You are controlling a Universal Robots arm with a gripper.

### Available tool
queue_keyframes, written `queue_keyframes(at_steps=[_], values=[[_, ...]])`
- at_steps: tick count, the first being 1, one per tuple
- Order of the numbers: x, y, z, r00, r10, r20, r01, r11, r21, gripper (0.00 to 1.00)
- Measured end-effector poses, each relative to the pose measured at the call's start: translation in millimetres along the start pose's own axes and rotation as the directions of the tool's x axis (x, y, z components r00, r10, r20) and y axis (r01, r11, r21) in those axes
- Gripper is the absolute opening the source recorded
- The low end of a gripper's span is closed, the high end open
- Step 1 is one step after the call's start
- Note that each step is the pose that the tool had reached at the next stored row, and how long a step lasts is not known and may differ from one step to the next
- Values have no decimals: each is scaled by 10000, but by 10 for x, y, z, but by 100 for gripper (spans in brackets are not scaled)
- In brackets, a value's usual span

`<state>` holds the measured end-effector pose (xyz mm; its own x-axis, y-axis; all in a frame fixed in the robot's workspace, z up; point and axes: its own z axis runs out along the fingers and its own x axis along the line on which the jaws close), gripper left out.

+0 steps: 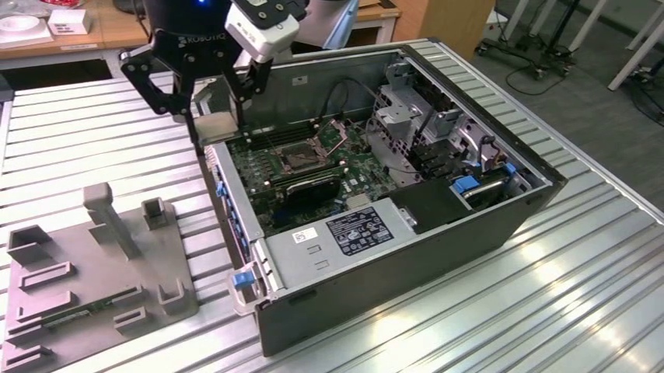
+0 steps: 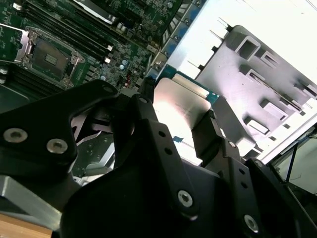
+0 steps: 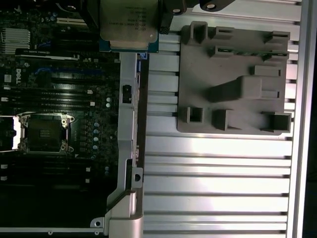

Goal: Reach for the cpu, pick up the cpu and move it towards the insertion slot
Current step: 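Pick up the cpu and move it towards the insertion slot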

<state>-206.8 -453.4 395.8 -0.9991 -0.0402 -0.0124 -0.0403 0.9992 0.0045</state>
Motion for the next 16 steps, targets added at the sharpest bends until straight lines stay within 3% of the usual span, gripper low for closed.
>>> queue_keyframes(at_steps=[16], values=[[-128, -5, 4, 10000, 0, 0, 0, 10000, 1, 55]])
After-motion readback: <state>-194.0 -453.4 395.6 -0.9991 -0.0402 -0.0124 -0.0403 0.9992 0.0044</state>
